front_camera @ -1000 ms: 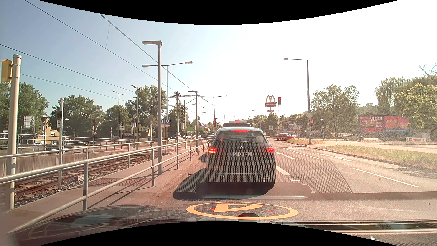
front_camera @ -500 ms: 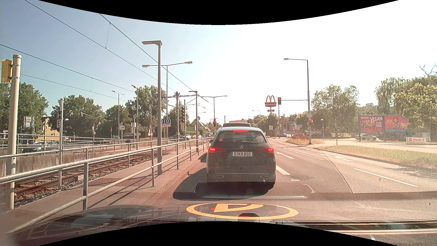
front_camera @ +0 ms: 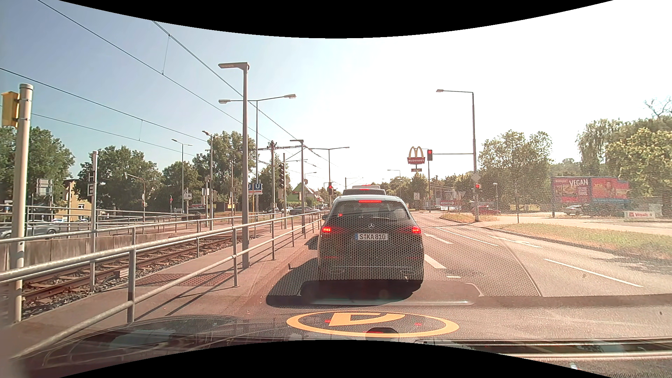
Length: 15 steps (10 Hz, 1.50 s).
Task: Follow the waypoints while adhering to traffic rules and regulations
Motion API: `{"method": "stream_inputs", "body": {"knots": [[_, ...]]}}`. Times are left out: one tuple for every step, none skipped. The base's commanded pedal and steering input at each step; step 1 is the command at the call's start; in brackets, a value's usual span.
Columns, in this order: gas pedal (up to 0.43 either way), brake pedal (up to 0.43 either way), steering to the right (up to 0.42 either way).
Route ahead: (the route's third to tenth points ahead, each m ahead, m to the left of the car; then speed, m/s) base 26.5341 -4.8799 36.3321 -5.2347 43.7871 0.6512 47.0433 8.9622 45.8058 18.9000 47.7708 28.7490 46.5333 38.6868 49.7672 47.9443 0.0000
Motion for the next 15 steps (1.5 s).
{"method": "stream_inputs", "body": {"knots": [[0.000, 0.207, 0.006], [0.000, 0.201, 0.006], [0.000, 0.195, 0.006], [0.000, 0.189, 0.006], [0.000, 0.183, 0.006], [0.000, 0.183, 0.006], [0.000, 0.183, 0.006], [0.000, 0.183, 0.006], [0.000, 0.177, 0.006], [0.000, 0.171, 0.006], [0.000, 0.165, 0.006], [0.000, 0.165, 0.006], [0.000, 0.165, 0.006], [0.000, 0.165, 0.006], [0.000, 0.165, 0.006]]}}
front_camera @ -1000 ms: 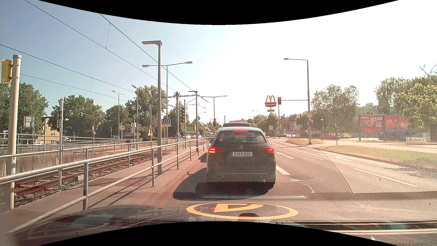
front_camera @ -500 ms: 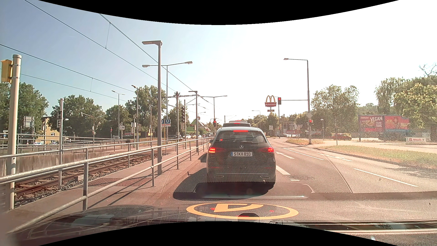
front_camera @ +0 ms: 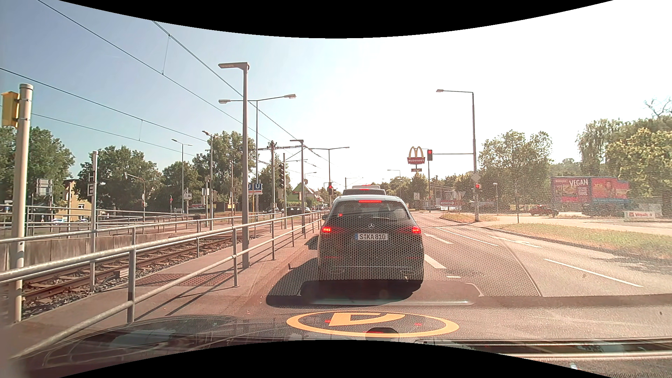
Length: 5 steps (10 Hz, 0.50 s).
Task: Follow the waypoints while adhering to traffic rules and regulations
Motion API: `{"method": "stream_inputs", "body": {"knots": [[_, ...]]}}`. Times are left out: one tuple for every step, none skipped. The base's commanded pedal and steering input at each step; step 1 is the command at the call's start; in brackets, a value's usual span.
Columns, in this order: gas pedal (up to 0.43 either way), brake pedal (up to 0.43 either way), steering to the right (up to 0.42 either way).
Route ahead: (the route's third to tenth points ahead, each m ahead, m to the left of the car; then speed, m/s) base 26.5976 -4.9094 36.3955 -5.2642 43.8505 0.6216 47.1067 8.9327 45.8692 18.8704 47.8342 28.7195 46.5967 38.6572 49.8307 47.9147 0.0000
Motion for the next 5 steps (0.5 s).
{"method": "stream_inputs", "body": {"knots": [[0.000, 0.165, 0.006], [0.000, 0.159, 0.006], [0.000, 0.159, 0.006], [0.000, 0.159, 0.006], [0.000, 0.152, 0.006]]}}
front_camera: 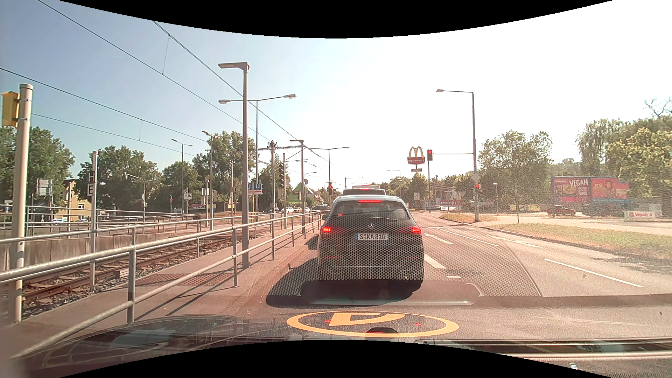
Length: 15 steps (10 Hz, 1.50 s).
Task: Follow the waypoints while adhering to traffic rules and regulations
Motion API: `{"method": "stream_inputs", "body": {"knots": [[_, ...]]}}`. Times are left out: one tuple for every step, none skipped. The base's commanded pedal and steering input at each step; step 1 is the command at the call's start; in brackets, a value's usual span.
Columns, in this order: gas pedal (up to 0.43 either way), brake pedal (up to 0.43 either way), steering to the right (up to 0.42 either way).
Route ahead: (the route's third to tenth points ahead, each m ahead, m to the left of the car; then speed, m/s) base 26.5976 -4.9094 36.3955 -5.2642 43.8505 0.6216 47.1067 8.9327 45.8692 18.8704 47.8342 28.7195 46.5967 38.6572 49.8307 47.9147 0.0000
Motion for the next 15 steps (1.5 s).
{"method": "stream_inputs", "body": {"knots": [[0.000, 0.152, 0.006], [0.000, 0.152, 0.006], [0.000, 0.152, 0.006], [0.000, 0.152, 0.006], [0.000, 0.152, 0.006], [0.000, 0.146, 0.006], [0.000, 0.146, 0.006], [0.000, 0.146, 0.006], [0.000, 0.146, 0.006], [0.000, 0.146, 0.006], [0.000, 0.146, 0.006], [0.000, 0.146, 0.006], [0.000, 0.146, 0.006], [0.000, 0.146, 0.006], [0.000, 0.146, 0.006]]}}
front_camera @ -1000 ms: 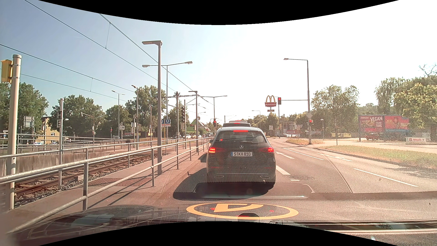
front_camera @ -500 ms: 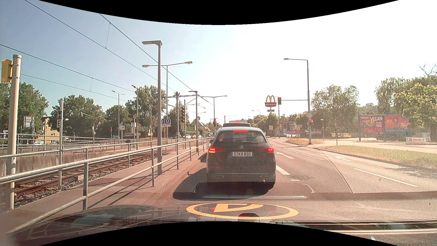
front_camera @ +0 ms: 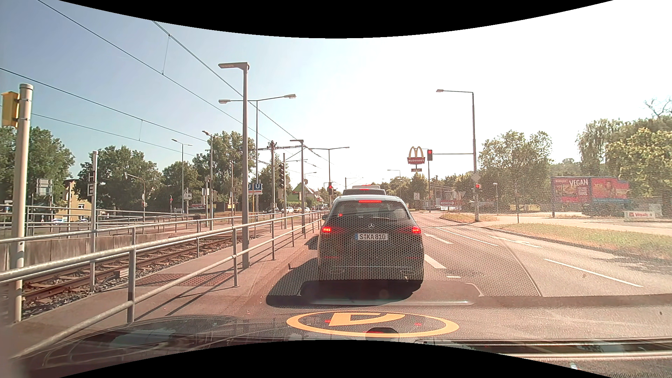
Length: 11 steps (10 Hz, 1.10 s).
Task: Follow the waypoints while adhering to traffic rules and regulations
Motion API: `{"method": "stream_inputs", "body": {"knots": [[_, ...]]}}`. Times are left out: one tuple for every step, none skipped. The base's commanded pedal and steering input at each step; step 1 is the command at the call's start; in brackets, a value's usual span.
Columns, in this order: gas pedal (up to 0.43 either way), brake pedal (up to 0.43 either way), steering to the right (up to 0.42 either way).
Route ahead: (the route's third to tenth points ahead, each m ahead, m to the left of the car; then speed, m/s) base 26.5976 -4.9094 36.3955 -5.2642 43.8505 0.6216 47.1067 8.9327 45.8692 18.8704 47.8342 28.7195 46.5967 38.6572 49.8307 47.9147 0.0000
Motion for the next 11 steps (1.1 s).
{"method": "stream_inputs", "body": {"knots": [[0.000, 0.146, 0.006], [0.000, 0.146, 0.006], [0.000, 0.146, 0.006], [0.000, 0.146, 0.006], [0.000, 0.152, 0.006], [0.000, 0.146, 0.006], [0.000, 0.146, 0.006], [0.000, 0.152, 0.006], [0.000, 0.152, 0.006], [0.000, 0.152, 0.006], [0.000, 0.152, 0.006]]}}
